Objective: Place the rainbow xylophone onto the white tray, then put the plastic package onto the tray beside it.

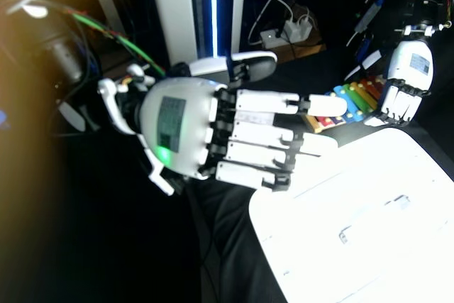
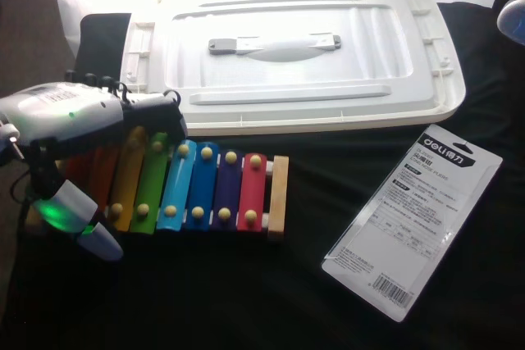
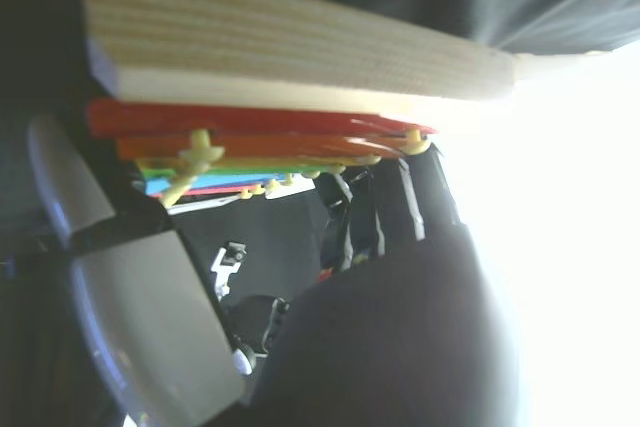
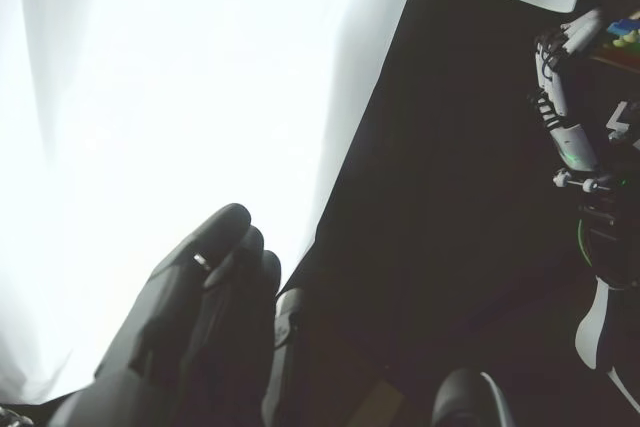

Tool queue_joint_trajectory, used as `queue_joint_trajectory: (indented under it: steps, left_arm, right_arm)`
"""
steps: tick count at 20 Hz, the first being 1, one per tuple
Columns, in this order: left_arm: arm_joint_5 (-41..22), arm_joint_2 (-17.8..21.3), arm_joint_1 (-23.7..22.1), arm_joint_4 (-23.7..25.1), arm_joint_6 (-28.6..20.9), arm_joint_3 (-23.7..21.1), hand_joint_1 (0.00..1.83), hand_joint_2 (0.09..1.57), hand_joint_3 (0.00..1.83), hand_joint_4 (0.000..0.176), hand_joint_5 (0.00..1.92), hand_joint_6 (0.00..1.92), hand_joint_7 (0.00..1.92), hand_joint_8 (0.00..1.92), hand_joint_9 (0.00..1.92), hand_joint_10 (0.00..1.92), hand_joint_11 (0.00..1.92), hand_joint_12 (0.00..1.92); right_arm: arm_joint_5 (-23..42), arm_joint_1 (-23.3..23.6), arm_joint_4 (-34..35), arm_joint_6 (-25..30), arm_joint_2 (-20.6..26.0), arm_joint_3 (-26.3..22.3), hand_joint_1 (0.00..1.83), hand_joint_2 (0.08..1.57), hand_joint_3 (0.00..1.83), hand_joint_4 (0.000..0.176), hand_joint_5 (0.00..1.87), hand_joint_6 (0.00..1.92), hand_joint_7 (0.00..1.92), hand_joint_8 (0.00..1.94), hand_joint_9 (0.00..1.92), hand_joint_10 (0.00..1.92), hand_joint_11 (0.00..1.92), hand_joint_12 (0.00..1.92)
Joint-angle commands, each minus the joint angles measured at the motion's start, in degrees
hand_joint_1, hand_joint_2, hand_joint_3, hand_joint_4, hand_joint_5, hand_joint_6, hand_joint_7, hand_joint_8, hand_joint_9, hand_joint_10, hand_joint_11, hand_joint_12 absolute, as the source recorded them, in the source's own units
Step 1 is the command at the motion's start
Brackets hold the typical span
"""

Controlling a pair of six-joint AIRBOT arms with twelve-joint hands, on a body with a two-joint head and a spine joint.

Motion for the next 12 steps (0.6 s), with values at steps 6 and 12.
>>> queue_joint_trajectory:
  steps: [6,12]
  left_arm:
    - [-10.1,0.6,-0.6,-4.6,0.2,0.7,1.29,1.05,0.00,0.032,0.21,1.49,0.37,1.68,0.53,1.85,0.56,1.92]
    - [-14.9,1.6,-0.5,-5.4,-2.0,0.5,1.33,1.00,0.00,0.000,0.32,1.23,0.50,1.40,0.63,1.63,0.66,1.78]
  right_arm:
    - [6.7,0.1,1.8,0.5,-0.1,0.2,0.56,0.93,0.00,0.115,0.31,0.00,0.38,0.00,0.42,0.00,0.19,0.95]
    - [6.7,0.1,1.8,0.5,-0.1,0.2,0.56,0.93,0.00,0.124,0.31,0.00,0.38,0.00,0.42,0.00,0.18,0.96]
